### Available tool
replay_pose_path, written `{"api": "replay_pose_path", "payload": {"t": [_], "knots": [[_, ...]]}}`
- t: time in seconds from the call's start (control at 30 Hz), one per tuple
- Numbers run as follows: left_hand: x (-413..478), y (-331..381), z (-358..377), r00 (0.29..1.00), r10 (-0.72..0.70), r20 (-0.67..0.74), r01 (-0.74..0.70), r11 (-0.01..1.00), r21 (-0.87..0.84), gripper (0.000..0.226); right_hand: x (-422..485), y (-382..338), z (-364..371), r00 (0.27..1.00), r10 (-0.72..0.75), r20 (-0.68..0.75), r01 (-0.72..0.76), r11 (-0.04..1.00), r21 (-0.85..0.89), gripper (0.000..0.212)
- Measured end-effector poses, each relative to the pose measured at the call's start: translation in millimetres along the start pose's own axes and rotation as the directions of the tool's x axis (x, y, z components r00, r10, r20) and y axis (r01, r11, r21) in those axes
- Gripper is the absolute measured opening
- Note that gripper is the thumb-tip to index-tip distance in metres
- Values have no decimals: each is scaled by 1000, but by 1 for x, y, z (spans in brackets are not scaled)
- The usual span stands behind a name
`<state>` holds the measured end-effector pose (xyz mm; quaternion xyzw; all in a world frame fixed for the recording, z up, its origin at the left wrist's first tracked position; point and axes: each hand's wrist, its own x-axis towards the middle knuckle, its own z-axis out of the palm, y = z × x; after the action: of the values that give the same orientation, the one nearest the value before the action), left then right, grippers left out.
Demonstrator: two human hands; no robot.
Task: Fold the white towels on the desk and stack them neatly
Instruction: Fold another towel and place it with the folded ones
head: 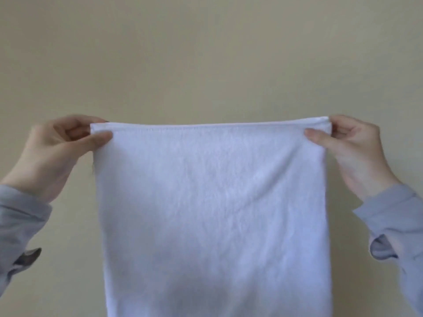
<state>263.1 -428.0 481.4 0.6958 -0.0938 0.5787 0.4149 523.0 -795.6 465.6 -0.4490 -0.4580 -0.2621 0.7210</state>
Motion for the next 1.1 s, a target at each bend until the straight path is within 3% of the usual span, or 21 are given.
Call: {"api": "replay_pose_path", "payload": {"t": [0.03,0.13,0.3,0.6,1.1], "knots": [[1,-4,1,1000,23,-12,-23,999,40,15,-3,1,4,1000,-18,11,18,999,-33,13],[-17,-32,5,998,-52,-40,57,986,154,16,-21,15,15,992,114,60,-105,984,-144,16],[-15,-42,0,997,-58,-56,60,997,47,24,-18,19,16,996,93,2,-93,990,-109,17],[-13,-68,-16,997,-79,-27,81,994,68,25,-34,26,25,989,143,47,-127,958,-256,14],[-16,-84,5,994,-104,26,99,984,150,27,-56,30,26,979,98,-181,-151,941,-305,14]]}}
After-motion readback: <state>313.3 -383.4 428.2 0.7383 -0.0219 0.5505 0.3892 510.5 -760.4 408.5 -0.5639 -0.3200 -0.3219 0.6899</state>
